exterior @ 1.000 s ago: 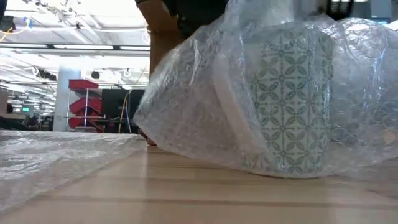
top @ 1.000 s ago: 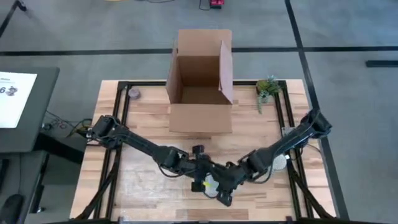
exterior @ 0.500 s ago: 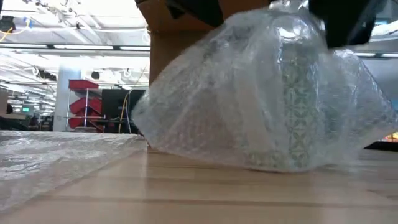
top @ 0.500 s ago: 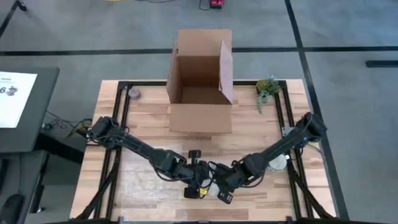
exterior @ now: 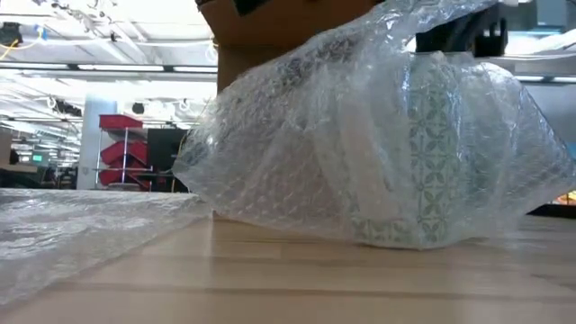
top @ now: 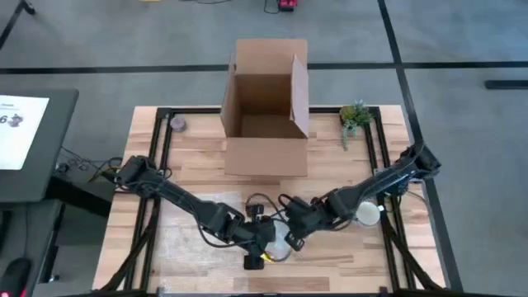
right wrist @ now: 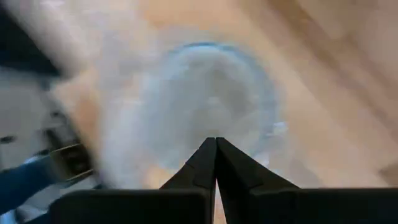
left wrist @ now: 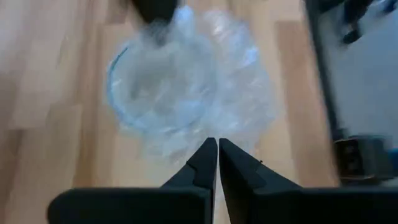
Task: Wrap mug
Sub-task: Wrap the blue patterned mug with the right transparent bubble wrap
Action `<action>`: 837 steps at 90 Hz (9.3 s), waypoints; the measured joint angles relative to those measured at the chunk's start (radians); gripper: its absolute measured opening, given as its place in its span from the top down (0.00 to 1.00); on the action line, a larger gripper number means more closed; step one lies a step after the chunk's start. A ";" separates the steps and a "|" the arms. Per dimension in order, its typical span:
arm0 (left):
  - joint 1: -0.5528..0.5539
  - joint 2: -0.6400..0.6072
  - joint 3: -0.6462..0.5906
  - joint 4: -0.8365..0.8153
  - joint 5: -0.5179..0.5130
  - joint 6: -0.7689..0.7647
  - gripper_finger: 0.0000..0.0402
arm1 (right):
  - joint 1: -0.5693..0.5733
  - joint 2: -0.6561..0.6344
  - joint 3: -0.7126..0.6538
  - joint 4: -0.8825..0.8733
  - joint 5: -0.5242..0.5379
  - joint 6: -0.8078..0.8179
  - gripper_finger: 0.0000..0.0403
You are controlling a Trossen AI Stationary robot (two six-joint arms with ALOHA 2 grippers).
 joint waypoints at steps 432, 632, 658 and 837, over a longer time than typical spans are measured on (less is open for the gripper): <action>0.072 -0.006 -0.213 0.356 -0.080 0.064 1.00 | -0.092 0.048 0.004 0.009 -0.057 -0.273 0.79; 0.089 -0.124 -0.498 0.492 -0.108 -0.078 1.00 | -0.090 0.050 -0.119 0.186 -0.018 -0.354 1.00; 0.140 -0.124 -0.576 0.680 -0.100 -0.083 1.00 | -0.141 0.082 -0.120 0.271 -0.110 -0.454 1.00; -0.154 -0.269 -0.563 0.625 -0.201 -0.477 1.00 | -0.081 0.179 0.114 0.163 -0.156 -0.396 1.00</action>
